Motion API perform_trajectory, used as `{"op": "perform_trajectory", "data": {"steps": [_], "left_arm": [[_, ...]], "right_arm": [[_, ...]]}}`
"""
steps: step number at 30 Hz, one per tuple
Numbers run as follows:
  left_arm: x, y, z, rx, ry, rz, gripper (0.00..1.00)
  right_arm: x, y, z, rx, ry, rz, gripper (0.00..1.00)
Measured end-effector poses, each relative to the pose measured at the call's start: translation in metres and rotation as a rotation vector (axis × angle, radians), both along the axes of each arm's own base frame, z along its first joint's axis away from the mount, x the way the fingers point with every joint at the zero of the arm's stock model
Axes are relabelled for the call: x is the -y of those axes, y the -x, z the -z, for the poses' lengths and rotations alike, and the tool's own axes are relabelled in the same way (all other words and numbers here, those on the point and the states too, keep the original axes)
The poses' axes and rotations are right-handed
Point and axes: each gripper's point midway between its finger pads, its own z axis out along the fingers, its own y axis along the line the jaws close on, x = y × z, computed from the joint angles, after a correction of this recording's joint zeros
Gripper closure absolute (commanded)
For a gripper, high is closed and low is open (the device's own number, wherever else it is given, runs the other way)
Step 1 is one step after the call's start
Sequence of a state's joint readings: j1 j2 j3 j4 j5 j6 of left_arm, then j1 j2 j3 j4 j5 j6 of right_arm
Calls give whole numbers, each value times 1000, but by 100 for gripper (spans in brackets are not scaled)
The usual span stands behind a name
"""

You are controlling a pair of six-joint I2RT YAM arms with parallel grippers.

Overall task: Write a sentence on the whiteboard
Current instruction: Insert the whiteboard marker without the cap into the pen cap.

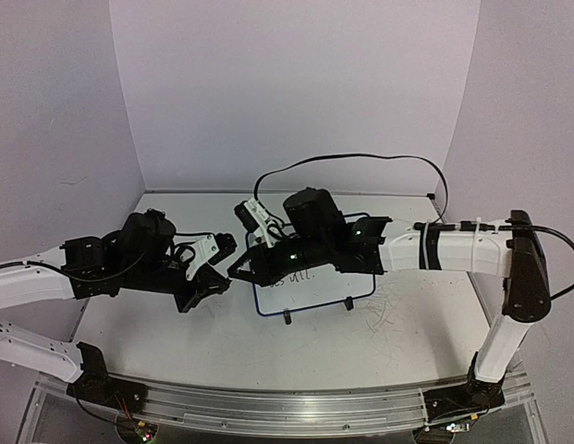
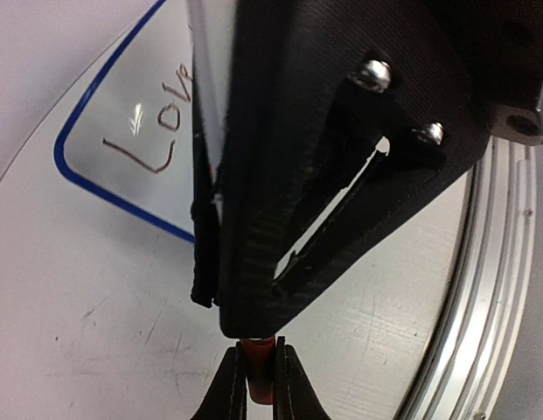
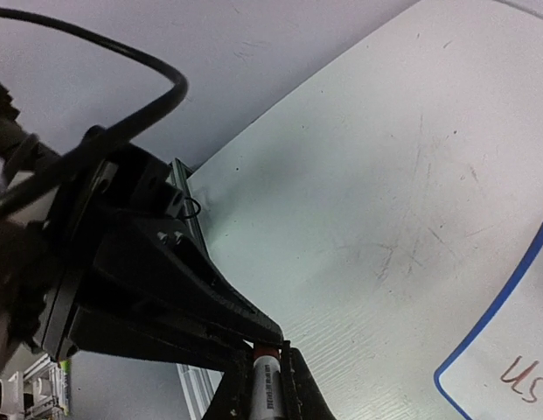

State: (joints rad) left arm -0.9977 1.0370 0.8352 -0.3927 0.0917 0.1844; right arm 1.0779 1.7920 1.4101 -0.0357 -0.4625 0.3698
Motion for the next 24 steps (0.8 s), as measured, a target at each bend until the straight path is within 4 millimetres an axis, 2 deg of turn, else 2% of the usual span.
{"op": "perform_trajectory", "data": {"steps": [5,14,16,19,22,24], "left_arm": [[-16,6,34,14,-193,-55,100],[-25,10,35,66,-188,-110,100],[-25,9,36,64,-170,-128,100],[-16,9,28,61,-68,-156,100],[-12,8,-1,63,111,-218,100],[-18,4,-20,58,215,-277,100]], "right_arm": [[-19,6,32,-103,31,8,100],[-24,8,35,-184,-19,58,98],[-22,7,34,-171,-29,71,90],[-8,8,25,-136,-42,96,66],[9,10,-1,-76,-77,111,39],[22,7,-24,-38,-113,131,30]]}}
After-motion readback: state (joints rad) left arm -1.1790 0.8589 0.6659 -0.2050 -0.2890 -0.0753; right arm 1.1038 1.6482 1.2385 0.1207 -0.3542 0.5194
